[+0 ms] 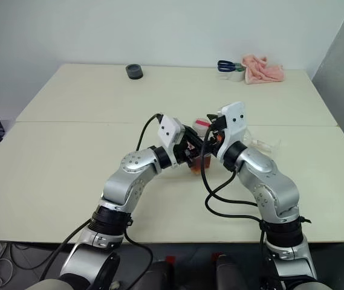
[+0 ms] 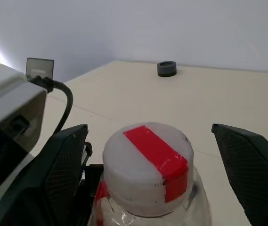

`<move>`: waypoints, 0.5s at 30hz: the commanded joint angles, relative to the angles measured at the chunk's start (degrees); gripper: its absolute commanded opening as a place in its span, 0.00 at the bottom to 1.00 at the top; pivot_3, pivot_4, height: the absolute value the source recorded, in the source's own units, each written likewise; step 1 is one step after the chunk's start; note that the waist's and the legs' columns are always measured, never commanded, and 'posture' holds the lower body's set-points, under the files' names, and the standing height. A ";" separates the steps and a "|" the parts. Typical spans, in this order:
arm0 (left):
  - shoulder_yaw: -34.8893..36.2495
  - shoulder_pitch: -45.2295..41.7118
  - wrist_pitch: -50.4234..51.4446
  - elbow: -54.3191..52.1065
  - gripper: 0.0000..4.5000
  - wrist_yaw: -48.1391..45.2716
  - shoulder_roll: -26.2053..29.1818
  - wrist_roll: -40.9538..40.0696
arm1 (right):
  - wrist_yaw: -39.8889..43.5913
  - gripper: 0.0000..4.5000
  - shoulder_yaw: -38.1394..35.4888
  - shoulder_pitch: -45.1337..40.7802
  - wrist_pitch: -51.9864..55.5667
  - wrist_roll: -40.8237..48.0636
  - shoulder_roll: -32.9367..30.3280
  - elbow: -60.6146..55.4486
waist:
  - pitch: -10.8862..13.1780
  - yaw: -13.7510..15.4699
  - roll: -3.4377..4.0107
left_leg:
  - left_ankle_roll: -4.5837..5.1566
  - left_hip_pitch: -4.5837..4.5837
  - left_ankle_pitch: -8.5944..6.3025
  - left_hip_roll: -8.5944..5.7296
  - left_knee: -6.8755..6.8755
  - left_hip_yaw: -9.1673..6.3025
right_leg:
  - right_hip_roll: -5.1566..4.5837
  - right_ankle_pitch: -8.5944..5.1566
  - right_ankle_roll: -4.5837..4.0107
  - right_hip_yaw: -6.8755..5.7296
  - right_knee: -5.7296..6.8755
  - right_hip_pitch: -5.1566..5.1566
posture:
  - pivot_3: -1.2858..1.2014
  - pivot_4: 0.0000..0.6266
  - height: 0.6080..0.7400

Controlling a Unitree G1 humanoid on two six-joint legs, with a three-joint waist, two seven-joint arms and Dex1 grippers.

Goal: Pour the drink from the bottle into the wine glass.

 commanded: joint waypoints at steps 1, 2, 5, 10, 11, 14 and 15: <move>0.15 -1.20 -0.60 -3.18 0.40 -0.38 -0.07 -0.70 | -0.15 1.00 -1.21 -1.07 -0.23 0.14 0.37 -1.38 | 0.00 -0.01 0.00 | 0.00 0.00 0.00 0.00 0.00 0.00 | 0.00 0.00 0.00 0.00 0.00 0.00 | 0.52 0.24 1.00; 0.22 -1.24 -0.58 -3.20 0.40 -0.36 -0.05 -0.72 | -0.21 1.00 -1.23 -1.04 -0.20 0.20 0.51 -1.41 | 0.00 -0.01 0.00 | 0.00 0.00 0.00 0.00 0.00 0.00 | 0.00 0.00 0.00 0.00 0.01 0.00 | 0.52 0.24 1.00; 0.34 -1.19 -0.50 -3.34 0.40 -0.34 0.05 -0.77 | -0.58 1.00 -1.81 -1.16 -0.19 0.85 1.49 -1.41 | 0.00 -0.02 0.00 | 0.00 0.00 0.00 0.00 0.00 0.00 | 0.01 0.00 0.00 -0.01 0.01 0.00 | 0.52 0.24 1.00; 0.34 -0.94 -0.46 -3.47 0.40 -0.32 0.20 -0.73 | -0.83 1.00 -2.94 -1.54 0.27 1.65 2.59 -1.68 | 0.00 0.00 0.00 | 0.00 0.00 0.00 0.00 0.00 -0.01 | 0.00 0.00 0.00 -0.01 0.01 0.00 | 0.52 0.24 1.00; 0.32 -1.00 -0.51 -3.37 0.40 -0.25 0.14 -0.69 | -0.61 1.00 -2.78 -1.37 0.29 1.44 2.44 -1.69 | 0.00 0.00 0.00 | 0.00 0.00 0.00 -0.01 0.00 0.00 | 0.00 0.00 0.00 0.00 0.00 0.00 | 0.52 0.24 1.00; 0.28 -1.29 -0.60 -3.13 0.40 -0.13 0.03 -0.60 | -0.02 0.91 -2.21 -0.76 -0.16 0.68 2.05 -1.67 | 0.00 0.00 0.00 | 0.00 0.00 0.00 0.00 0.00 -0.01 | 0.00 0.00 0.00 -0.01 0.01 0.00 | 0.52 0.24 1.00; 0.29 -1.35 -0.61 -3.11 0.40 -0.16 0.04 -0.61 | 0.14 0.86 -2.04 -0.62 -0.28 0.48 1.93 -1.72 | 0.00 -0.01 0.00 | 0.00 0.00 0.00 0.00 0.00 -0.01 | 0.00 0.00 0.00 -0.01 0.01 0.00 | 0.52 0.24 1.00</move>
